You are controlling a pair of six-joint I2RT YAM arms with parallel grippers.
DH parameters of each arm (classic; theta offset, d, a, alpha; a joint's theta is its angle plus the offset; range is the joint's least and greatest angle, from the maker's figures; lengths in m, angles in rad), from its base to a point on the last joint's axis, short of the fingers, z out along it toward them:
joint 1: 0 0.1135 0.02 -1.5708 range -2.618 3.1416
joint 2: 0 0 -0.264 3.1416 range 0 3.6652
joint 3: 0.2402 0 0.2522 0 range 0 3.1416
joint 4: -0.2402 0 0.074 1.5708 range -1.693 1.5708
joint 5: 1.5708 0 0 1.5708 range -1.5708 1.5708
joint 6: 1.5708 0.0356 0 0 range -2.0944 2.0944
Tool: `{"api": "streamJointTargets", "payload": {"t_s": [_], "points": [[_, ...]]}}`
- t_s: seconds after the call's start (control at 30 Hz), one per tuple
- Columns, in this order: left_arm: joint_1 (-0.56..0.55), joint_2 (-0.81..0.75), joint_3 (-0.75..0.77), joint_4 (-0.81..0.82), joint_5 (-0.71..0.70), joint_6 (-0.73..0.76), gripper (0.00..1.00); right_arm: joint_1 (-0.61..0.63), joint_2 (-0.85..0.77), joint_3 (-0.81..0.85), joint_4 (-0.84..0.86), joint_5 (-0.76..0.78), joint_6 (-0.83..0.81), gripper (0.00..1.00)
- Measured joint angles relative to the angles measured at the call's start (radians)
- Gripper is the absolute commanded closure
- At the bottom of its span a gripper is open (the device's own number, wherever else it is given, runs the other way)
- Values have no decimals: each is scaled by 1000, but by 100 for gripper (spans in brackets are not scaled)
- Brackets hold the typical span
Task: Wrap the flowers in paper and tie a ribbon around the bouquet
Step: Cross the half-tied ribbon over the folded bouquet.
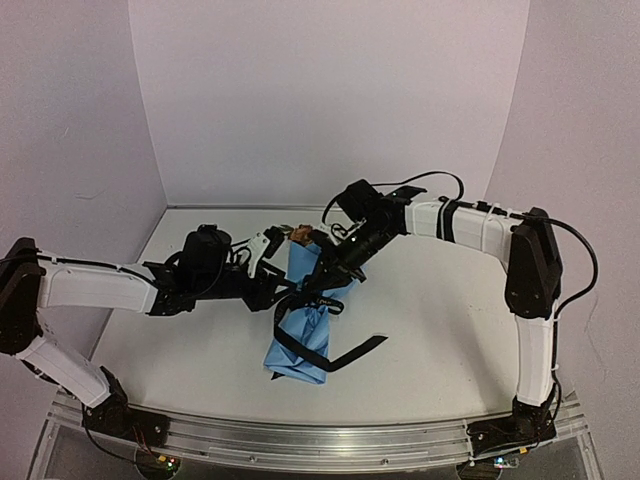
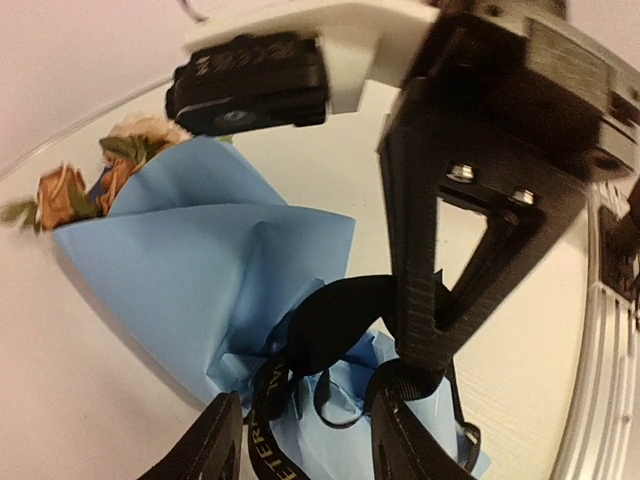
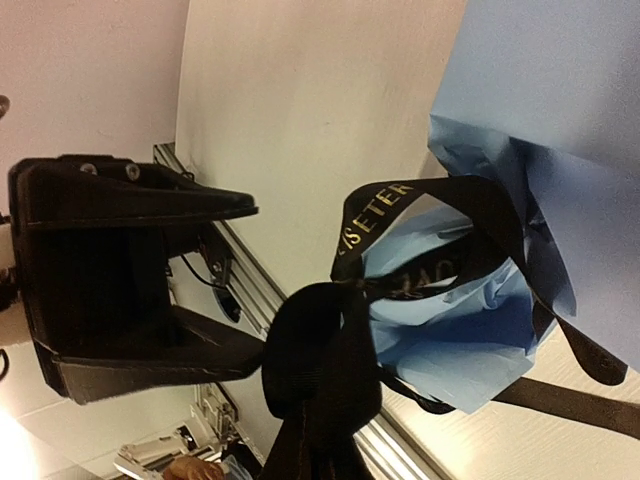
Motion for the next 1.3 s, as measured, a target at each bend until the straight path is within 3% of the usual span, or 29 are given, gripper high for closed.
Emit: {"api": "streamJointTargets", "payload": {"t_s": [0.23,0.57,0.93,1.3], "points": [[54,-22,-67,73,167,219,53,0,-43,-57,-25,-4,-169,100],[85,60,63,20,290,386,53,0,-94,-68,-112,46,-365,100],[51,239,211,-61,349,486,52,0,-113,-123,-152,48,-536,100],[-4,303,270,-85,378,531,52,0,-175,-157,-210,61,-612,100]]}}
